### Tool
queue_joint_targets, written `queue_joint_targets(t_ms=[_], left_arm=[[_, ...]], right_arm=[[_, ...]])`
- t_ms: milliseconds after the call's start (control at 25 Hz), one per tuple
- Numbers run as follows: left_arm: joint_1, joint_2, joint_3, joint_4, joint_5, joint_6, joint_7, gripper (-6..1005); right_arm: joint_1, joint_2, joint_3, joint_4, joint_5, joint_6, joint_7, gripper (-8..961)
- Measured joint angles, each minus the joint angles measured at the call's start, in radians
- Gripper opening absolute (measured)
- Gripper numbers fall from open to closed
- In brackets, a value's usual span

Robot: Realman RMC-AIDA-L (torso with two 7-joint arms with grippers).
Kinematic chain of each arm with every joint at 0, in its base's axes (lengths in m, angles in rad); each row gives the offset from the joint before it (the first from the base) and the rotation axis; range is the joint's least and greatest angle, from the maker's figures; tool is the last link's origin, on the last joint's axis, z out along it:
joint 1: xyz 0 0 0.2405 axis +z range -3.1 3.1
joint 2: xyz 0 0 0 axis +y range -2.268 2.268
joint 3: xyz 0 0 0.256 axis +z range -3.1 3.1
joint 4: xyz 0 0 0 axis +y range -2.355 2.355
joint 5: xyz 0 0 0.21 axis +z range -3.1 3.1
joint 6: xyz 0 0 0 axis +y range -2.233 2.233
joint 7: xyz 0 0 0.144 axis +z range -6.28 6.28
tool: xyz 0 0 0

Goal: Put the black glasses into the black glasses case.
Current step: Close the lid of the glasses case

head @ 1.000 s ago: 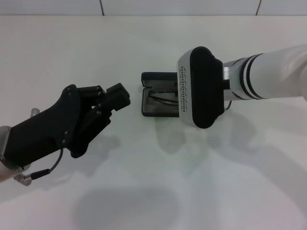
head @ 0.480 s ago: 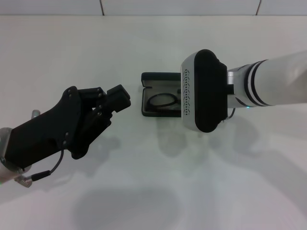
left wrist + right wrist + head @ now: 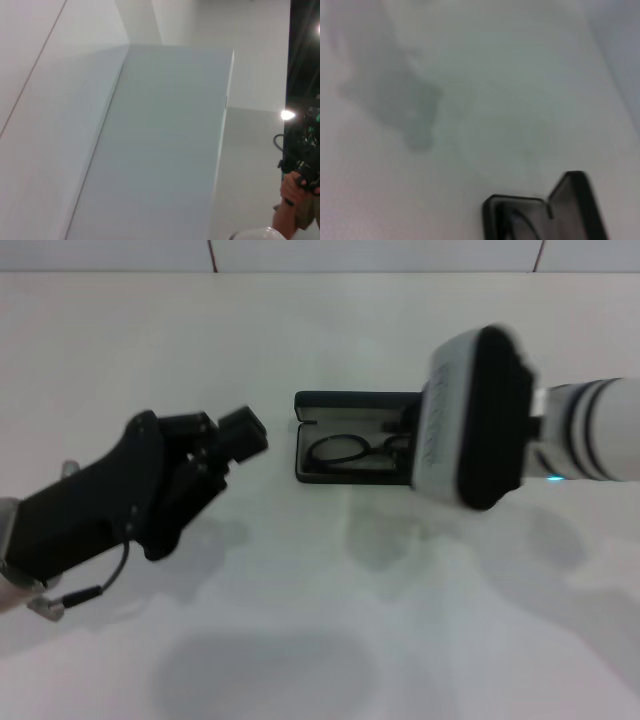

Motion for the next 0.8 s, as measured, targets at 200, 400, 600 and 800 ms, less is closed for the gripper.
queue_joint_targets(t_ms=[200, 400, 600, 800], left_arm=[[-0.006, 0.010, -0.081, 0.007, -0.007, -0.005, -0.011, 64], [-0.094, 0.035, -0.121, 0.013, 0.011, -0.090, -0.059, 65], [-0.211, 0.063, -0.119, 0.040, 0.099, -0.232, -0.121, 66], [-0.316, 0.063, -0.122, 0.119, 0.247, -0.471, -0.245, 78]], right_arm=[[-0.107, -0.003, 0.128, -0.069, 0.234, -0.038, -0.016, 192], [-0.210, -0.006, 0.336, -0.060, 0.560, -0.268, -0.171, 194], [-0.291, -0.006, 0.632, 0.018, 0.766, -0.546, -0.302, 197], [-0.337, -0.008, 0.841, 0.107, 0.765, -0.693, -0.382, 199]])
